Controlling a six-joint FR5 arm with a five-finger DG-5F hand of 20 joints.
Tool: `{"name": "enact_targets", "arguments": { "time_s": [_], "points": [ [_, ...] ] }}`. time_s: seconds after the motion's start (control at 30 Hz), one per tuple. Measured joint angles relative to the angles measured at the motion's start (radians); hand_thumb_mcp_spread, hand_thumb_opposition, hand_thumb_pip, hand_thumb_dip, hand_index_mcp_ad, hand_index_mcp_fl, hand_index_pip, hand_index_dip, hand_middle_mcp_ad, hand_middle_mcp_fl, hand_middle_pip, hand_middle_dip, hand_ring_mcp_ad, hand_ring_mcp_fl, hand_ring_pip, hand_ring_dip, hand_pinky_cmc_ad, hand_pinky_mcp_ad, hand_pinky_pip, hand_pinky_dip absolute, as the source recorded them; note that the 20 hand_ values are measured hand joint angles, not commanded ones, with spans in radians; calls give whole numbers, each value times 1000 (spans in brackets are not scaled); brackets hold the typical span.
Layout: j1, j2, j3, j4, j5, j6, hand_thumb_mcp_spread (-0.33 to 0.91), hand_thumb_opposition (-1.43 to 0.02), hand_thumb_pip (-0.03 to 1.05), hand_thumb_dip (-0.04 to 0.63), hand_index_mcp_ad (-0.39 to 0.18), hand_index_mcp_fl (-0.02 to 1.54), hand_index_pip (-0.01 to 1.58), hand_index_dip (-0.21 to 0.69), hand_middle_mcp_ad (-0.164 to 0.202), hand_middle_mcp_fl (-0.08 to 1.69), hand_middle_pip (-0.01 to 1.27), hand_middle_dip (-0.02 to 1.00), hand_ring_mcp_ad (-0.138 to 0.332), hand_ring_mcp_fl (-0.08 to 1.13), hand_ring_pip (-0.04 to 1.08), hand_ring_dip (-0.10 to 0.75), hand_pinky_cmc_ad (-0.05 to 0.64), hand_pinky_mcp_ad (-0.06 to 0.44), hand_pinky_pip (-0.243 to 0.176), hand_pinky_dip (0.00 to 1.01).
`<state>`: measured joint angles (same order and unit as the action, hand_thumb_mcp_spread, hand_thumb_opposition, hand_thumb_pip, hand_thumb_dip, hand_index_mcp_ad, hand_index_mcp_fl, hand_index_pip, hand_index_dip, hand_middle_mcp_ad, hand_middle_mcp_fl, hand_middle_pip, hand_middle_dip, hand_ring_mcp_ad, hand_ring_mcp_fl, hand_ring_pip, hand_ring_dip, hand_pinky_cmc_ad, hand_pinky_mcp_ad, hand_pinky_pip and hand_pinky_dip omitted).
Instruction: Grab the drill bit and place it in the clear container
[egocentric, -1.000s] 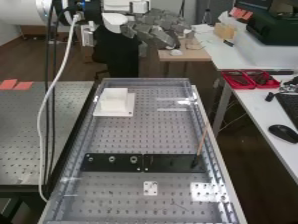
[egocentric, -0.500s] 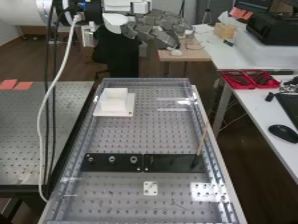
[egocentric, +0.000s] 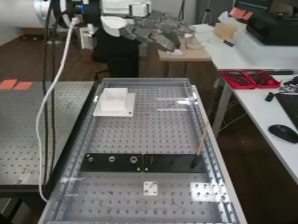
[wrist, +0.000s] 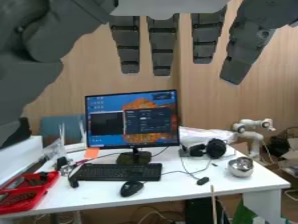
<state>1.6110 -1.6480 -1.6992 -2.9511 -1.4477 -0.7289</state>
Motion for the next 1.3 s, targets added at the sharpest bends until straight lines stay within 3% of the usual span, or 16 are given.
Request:
{"name": "enact_targets", "arguments": {
  "time_s": [0.37, 1.3],
  "points": [
    [-15, -13, 19, -13, -39, -2, 215, -642, 223, 21, -54, 152, 86, 314, 82, 136, 134, 138, 230, 12, 98, 30, 480, 344, -105, 328],
    [-14, -13, 26, -32, -37, -2, 215, -642, 225, 24, -38, 155, 86, 314, 93, 134, 134, 138, 234, 12, 98, 30, 478, 344, -105, 333]
  ]
}}
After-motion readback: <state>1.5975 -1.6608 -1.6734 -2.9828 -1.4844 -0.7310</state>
